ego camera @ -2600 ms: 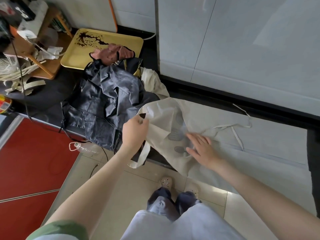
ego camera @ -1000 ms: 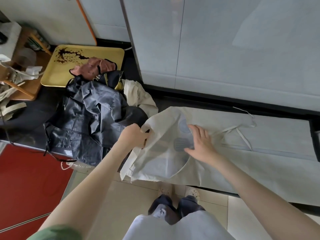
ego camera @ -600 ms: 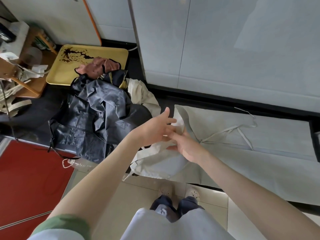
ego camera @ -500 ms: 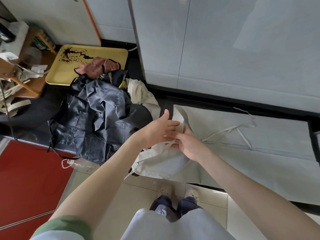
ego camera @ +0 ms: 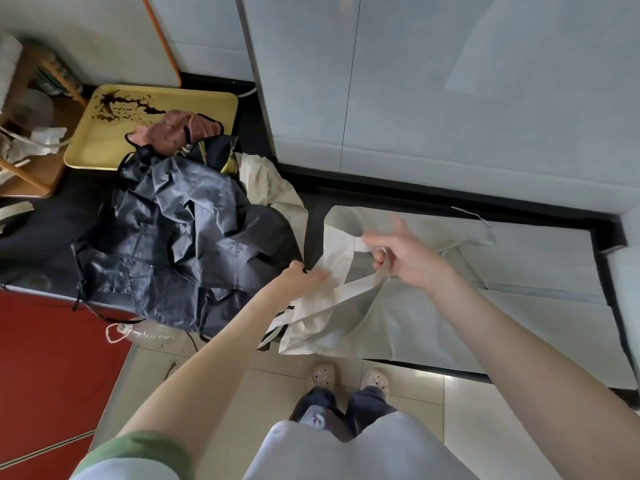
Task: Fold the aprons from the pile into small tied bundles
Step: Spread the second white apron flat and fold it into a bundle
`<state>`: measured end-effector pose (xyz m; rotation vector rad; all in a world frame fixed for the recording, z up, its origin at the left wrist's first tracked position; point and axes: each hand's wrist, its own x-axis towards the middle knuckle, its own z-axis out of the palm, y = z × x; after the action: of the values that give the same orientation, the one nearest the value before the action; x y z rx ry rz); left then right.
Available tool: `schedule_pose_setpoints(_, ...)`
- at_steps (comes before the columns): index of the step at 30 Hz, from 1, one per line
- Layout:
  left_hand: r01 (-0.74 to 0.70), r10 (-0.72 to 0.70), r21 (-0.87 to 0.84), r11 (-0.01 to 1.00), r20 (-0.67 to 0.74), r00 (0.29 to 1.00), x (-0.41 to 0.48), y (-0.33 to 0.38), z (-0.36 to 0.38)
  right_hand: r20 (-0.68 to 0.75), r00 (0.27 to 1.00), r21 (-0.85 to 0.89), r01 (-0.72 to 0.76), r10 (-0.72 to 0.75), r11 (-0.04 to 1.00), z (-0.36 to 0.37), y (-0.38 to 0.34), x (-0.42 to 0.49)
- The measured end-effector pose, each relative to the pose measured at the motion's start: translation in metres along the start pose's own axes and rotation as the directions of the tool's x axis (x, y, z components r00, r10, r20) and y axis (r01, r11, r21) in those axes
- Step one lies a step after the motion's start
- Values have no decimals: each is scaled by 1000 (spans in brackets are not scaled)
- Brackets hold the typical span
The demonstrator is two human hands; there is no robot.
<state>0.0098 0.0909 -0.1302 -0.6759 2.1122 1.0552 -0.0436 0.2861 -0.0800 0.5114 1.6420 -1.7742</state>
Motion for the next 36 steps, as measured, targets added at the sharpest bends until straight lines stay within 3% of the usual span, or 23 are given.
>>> schedule_pose_setpoints(3, 64, -64, -13, 998, 29, 998, 6, 1, 8, -56, 996, -181, 63, -74, 982, -26, -8, 1)
schedule_pose_setpoints(5, 25, -24, -44, 999, 38, 999, 10, 1, 10, -43, 995, -326, 72, -90, 943, -44, -10, -2)
schedule_pose_setpoints(8, -201, 199, -7, 980, -87, 976, 16, 8, 11, -12, 994, -642, 77, -111, 763, -61, -8, -11)
schedule_pose_setpoints(10, -390, 428, 211, 897, -184, 885, 13, 22, 13, -70, 986, -721, 53, -149, 691, -63, -7, -14)
schedule_pose_setpoints(11, -451, 539, 359, 817, -199, 818, 11, 29, 14, -99, 982, -714, 44, -163, 699, -61, -5, -14)
schedule_pose_setpoints(13, -525, 682, 559, 642, -102, 724, 10, 47, 13, -109, 986, -588, 39, -127, 808, -56, -3, -16)
schedule_pose_setpoints(15, -539, 692, 653, 532, 32, 722, 14, 64, 9, -33, 999, -347, 13, -26, 938, -49, -2, -19)
schedule_pose_setpoints(18, -461, 645, 755, 467, 65, 761, 25, 78, -1, 77, 997, -233, 1, 18, 972, -46, -7, -31)
schedule_pose_setpoints(21, -362, 622, 765, 532, -63, 781, 34, 79, -11, 117, 991, -260, -27, 59, 965, -62, -15, -44)
schedule_pose_setpoints(23, -307, 571, 696, 649, -179, 802, 40, 76, -18, 54, 998, -228, -17, 30, 974, -75, -22, -48)
schedule_pose_setpoints(25, -321, 510, 545, 775, -238, 826, 45, 75, -19, -153, 982, -149, 85, -108, 985, -91, -22, -42)
schedule_pose_setpoints(27, -369, 488, 394, 842, -262, 833, 44, 73, -16, -401, 893, -167, 148, -204, 975, -102, -17, -30)
schedule_pose_setpoints(29, -415, 496, 298, 860, -289, 819, 42, 73, -10, -543, 796, -334, 86, -267, 938, -112, -10, -19)
schedule_pose_setpoints(30, -427, 494, 264, 865, -296, 817, 39, 72, -7, -573, 763, -474, -11, -299, 880, -115, -4, -14)
schedule_pose_setpoints(32, -445, 488, 202, 872, -294, 822, 37, 71, -1, -563, 729, -699, -169, -389, 695, -110, 7, -11)
schedule_pose_setpoints(33, -453, 482, 165, 876, -295, 825, 37, 70, 1, -508, 743, -752, -136, -435, 645, -101, 13, -9)
schedule_pose_setpoints(34, -461, 478, 129, 878, -300, 826, 37, 69, 2, -428, 781, -765, -47, -454, 642, -90, 19, -7)
schedule_pose_setpoints(36, -472, 461, 48, 880, -316, 829, 37, 69, 1, -250, 897, -666, 114, -364, 738, -61, 35, -3)
